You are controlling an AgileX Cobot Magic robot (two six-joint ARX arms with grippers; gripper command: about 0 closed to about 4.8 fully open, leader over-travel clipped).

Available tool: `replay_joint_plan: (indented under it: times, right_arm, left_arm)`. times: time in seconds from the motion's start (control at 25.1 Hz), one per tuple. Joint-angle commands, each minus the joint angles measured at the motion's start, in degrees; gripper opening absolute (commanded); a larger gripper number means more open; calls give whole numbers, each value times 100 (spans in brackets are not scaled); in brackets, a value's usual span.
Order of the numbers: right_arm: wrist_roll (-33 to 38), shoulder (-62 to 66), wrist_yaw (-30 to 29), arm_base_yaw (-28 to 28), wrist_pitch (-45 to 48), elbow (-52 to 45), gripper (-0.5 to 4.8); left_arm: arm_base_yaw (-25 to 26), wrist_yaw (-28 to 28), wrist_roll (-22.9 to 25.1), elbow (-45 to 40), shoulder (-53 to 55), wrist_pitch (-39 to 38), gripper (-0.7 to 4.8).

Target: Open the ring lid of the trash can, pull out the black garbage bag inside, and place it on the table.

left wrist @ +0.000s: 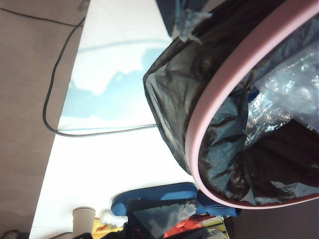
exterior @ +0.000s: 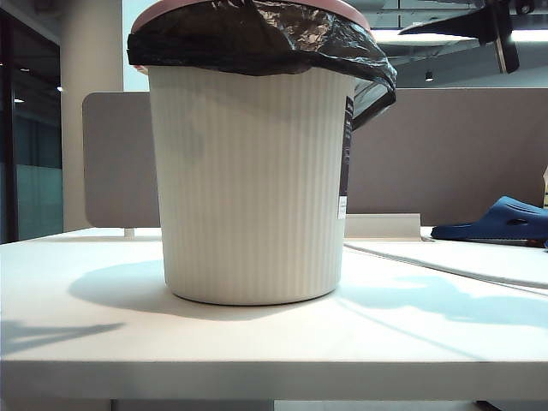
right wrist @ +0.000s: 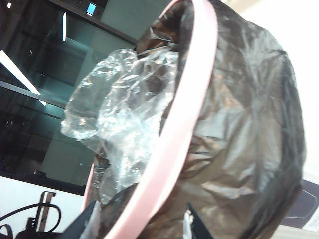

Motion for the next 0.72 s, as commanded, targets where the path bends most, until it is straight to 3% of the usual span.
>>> replay_joint_plan:
  times: [0.04,0.72]
  right_arm:
    - [-33,50,-9,55,125,28,212]
    - [50,262,31,175,372,28,212]
  left_arm:
    - [-9,46,-81,39,-15,201,-6]
    - [-9,44,-122,37,-15,289,-6]
